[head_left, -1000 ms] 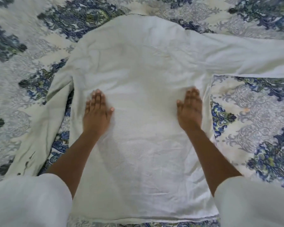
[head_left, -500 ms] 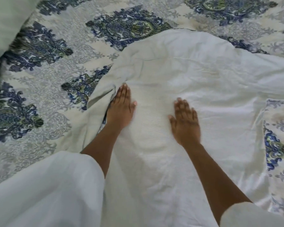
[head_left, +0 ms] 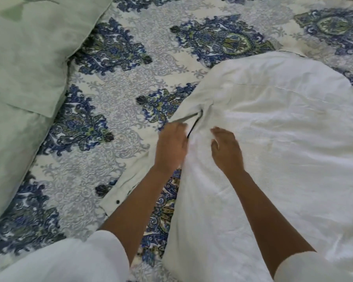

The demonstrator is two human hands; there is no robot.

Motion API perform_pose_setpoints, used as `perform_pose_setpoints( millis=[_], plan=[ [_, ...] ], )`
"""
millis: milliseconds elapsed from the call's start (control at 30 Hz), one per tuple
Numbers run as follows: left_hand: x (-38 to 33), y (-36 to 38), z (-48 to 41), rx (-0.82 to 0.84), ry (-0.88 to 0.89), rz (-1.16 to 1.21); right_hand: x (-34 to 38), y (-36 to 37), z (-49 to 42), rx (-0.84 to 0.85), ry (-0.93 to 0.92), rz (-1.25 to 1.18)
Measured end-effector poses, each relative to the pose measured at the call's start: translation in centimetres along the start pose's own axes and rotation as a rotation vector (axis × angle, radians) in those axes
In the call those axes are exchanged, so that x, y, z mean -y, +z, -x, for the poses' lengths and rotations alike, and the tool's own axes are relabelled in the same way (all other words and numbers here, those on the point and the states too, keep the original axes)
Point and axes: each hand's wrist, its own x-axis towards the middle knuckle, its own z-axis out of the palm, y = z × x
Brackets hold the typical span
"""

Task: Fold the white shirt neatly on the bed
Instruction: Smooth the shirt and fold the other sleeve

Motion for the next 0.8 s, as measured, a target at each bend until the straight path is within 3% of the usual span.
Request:
perform_pose_setpoints(
  millis=[67,133,233,300,367,433,500,600,700,800],
  plan=[
    [3.1,-1.3,1.2,-0.007,-0.262,-0.009,2.7,0.6,-0.3,-0.021,0.037,-0.169],
    [5.6,-2.0,2.3,0.106,-0.448,0.066,5.0,1.1,-1.1,-0.059,0.120,-0.253],
    [7.6,-2.8,4.0,0.255,-0.603,0.340,6.8,1.3,-2.9,-0.132,0.127,-0.043],
    [8.0,-3.6,4.7,0.268,-0.736,0.565,7.4,1.2,-4.3,-0.119,0.033,0.143],
    [8.6,-4.2,5.3,0.405,-0.770,0.565,7.7,1.1,-5.8,-0.058,-0.097,0.278],
    [9.4,-4.8,6.0,0.646,-0.703,0.376,8.0,1.3,-7.2,-0.005,-0.215,0.390],
    [10.1,-6.3,6.2,0.698,-0.700,0.394,8.5,1.4,-8.1,0.036,-0.256,0.504],
    [10.8,-9.7,5.3,0.560,-0.787,0.688,9.8,1.4,-9.0,-0.042,-0.278,0.554],
    [12.3,-13.7,3.1,0.281,-0.839,0.881,10.3,0.5,-8.8,-0.157,-0.184,0.341],
    [15.0,-15.7,-0.3,-0.053,-0.778,0.651,9.7,0.4,-7.2,-0.324,-0.168,0.183]
  ],
)
